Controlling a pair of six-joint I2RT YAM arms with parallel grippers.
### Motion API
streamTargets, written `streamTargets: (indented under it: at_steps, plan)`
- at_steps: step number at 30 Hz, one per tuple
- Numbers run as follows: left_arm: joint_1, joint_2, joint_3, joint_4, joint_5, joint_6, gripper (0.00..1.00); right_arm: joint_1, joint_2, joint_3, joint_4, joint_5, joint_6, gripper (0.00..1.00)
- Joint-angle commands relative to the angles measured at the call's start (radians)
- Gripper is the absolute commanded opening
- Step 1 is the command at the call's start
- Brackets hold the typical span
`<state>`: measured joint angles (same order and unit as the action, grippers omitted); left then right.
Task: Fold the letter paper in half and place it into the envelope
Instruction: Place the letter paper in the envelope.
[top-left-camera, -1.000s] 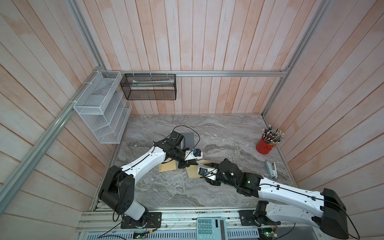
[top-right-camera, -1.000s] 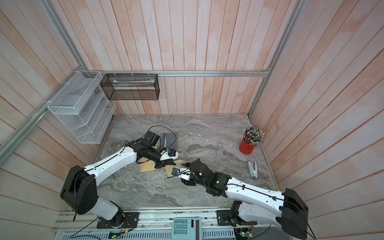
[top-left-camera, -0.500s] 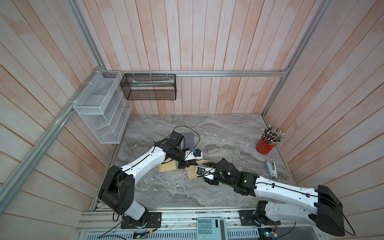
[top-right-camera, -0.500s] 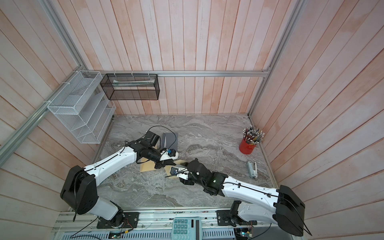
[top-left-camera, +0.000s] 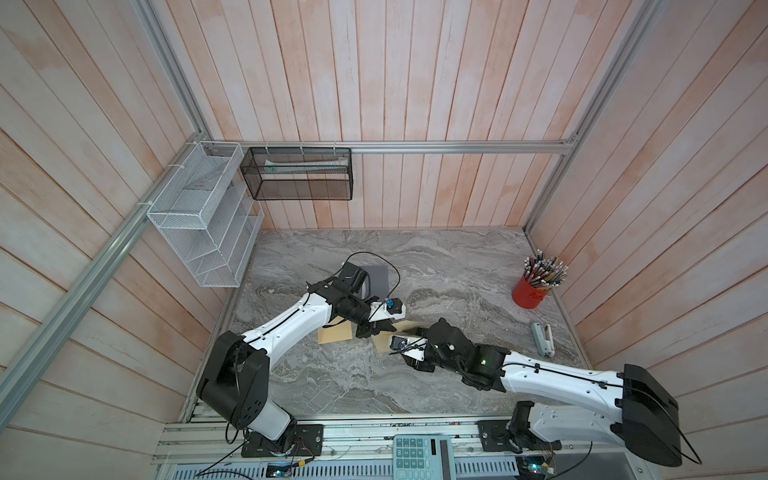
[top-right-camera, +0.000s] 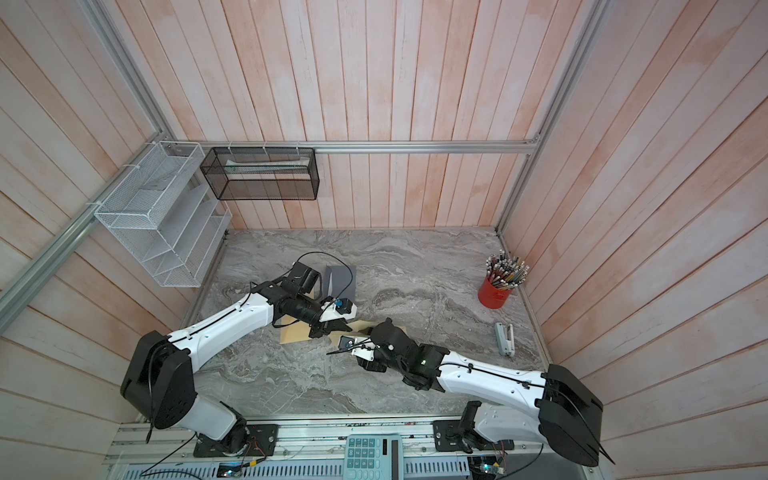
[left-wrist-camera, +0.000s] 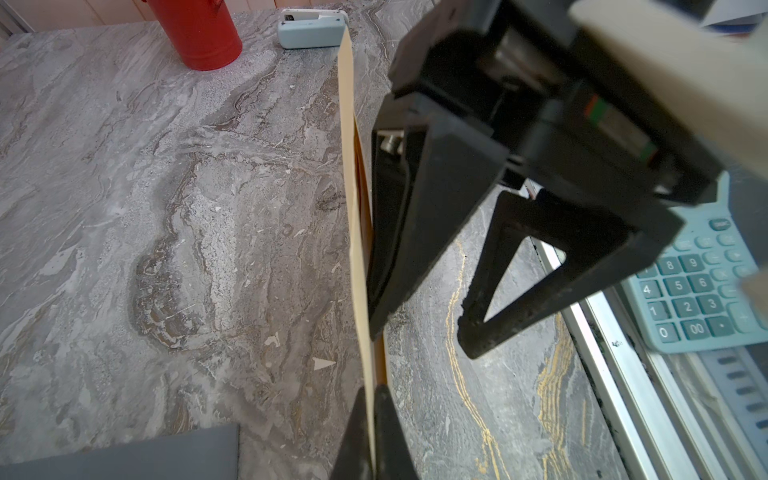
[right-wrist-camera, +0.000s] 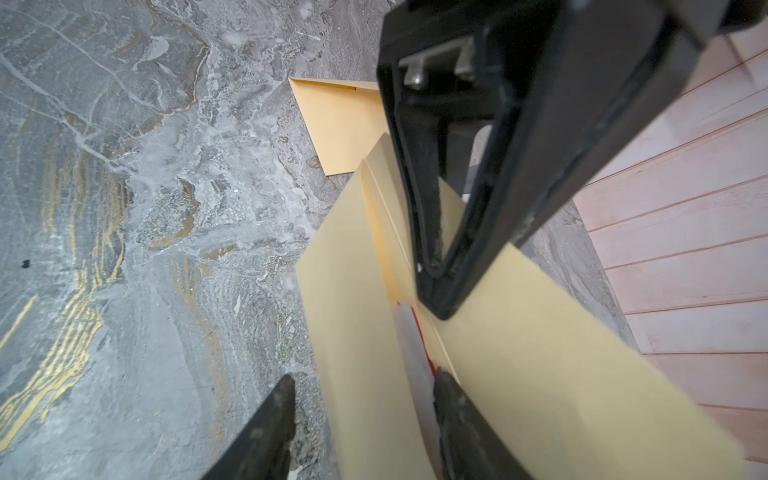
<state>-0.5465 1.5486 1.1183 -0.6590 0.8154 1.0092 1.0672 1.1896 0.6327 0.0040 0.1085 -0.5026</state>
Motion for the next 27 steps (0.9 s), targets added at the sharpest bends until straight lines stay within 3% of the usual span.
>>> streamTargets:
  at_steps: [1,11,15,23,27]
  plan:
    - [-0.005,0.004,0.027,-0.016,0.04,0.006,0.0,-0.001,0.014,0.005,-0.002,-0.017,0.034,0.55]
    - [-0.006,0.016,0.024,-0.007,0.033,-0.007,0.0,-0.026,-0.117,-0.01,-0.007,-0.002,0.077,0.6]
    - [-0.006,0.024,0.026,0.004,0.028,-0.027,0.0,-0.077,-0.22,-0.019,-0.007,-0.084,0.105,0.65]
    - [0.01,0.028,0.041,0.035,0.035,-0.102,0.0,-0.149,-0.424,-0.014,0.004,-0.205,0.269,0.65]
    - [0.011,0.028,0.045,0.081,0.041,-0.193,0.0,-0.222,-0.51,-0.033,0.063,-0.205,0.37,0.64]
